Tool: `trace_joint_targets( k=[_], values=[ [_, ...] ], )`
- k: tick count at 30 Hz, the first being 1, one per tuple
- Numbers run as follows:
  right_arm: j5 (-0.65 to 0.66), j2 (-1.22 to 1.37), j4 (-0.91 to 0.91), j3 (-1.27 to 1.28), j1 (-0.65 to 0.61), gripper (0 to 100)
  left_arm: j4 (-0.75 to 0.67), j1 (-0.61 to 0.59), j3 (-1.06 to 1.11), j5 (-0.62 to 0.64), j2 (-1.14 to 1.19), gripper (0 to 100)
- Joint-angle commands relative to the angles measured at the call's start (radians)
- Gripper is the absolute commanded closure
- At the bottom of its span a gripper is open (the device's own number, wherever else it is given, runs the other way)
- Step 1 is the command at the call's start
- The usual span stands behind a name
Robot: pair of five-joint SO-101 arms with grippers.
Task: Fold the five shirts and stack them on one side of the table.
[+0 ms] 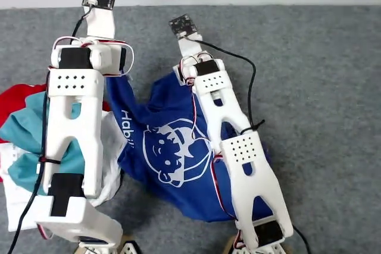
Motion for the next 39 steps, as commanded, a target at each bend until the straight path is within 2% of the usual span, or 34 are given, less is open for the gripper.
trace_joint_targets(
  k=[1, 4, 14, 24, 32, 39],
  values=[
    [0.155, 0.056, 0.035, -0.109, -0.013, 99.5, 0.017, -0.002, -0.022, 0.011, -0.003, 99],
    [0.215, 0.077, 0.071, -0.158, -0.015, 97.5, 0.017, -0.002, -0.022, 0.011, -0.003, 99],
    [0.212, 0.045, 0.346, -0.4, 0.047, 99.0, 0.017, -0.003, -0.022, 0.011, -0.003, 99],
    [0.21, -0.205, 0.526, -0.399, 0.09, 99.0, 0.018, -0.005, -0.022, 0.011, -0.003, 99],
    [0.21, -0.507, 0.717, -0.399, 0.091, 99.0, 0.046, -0.003, -0.024, 0.011, -0.012, 99],
    [0.213, -0.832, 0.788, -0.399, 0.11, 99.0, 0.153, -0.002, -0.091, 0.014, -0.014, 99]
  ],
)
